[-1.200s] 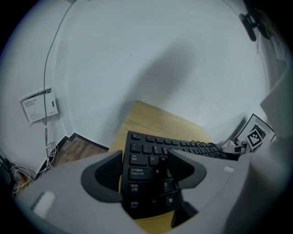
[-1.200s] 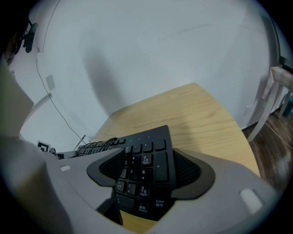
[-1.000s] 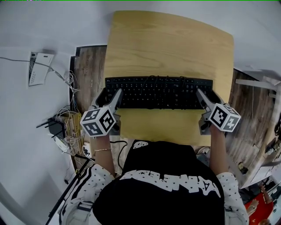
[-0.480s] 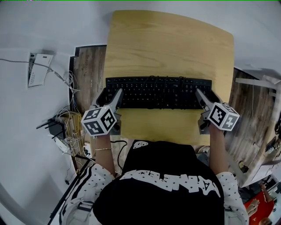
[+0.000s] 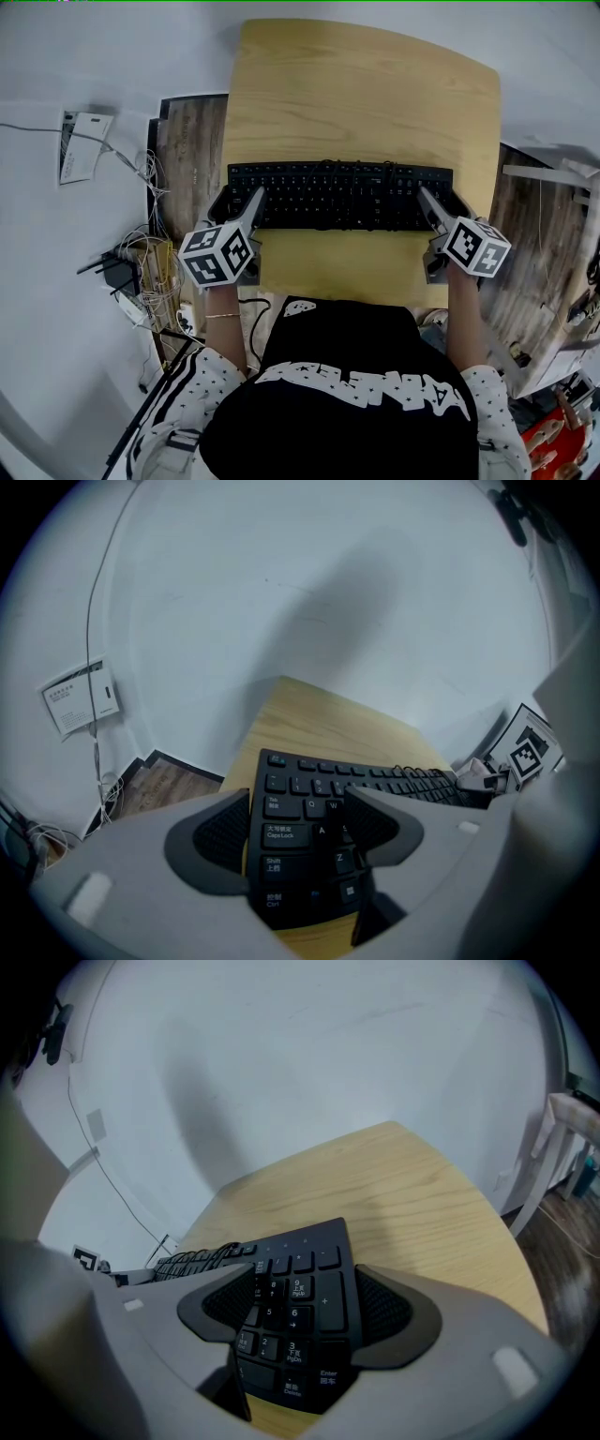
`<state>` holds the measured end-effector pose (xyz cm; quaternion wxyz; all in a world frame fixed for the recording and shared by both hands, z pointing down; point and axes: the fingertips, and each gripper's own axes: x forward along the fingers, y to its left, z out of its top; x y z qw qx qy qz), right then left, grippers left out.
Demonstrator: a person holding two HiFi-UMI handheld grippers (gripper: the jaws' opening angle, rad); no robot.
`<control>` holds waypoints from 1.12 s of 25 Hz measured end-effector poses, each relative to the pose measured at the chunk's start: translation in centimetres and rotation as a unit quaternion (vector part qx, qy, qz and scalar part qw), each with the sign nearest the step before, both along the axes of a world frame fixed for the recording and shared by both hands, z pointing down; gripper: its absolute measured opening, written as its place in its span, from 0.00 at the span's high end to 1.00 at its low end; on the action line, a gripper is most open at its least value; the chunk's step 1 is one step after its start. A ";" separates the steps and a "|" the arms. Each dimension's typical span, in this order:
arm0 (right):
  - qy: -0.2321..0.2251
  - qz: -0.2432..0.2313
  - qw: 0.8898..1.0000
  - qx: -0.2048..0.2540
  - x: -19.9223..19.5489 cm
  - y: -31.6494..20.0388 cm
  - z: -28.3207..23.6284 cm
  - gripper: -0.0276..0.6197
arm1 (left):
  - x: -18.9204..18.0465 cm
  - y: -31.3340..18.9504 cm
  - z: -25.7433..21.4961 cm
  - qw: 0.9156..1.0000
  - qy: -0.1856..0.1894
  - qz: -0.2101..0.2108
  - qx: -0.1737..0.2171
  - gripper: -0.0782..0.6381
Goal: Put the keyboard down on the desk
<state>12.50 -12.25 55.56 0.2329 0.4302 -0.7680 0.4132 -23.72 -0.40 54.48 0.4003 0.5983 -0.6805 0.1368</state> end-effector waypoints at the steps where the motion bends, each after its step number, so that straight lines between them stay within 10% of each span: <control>1: 0.000 0.000 1.000 0.002 0.0 0.0 0.0 0.44 | 0.0 0.0 0.0 1.000 0.001 0.000 0.000 0.48; 28: 0.005 0.000 0.999 0.036 0.1 0.1 -0.2 0.44 | 0.3 0.3 1.0 1.000 0.015 0.008 0.016 0.48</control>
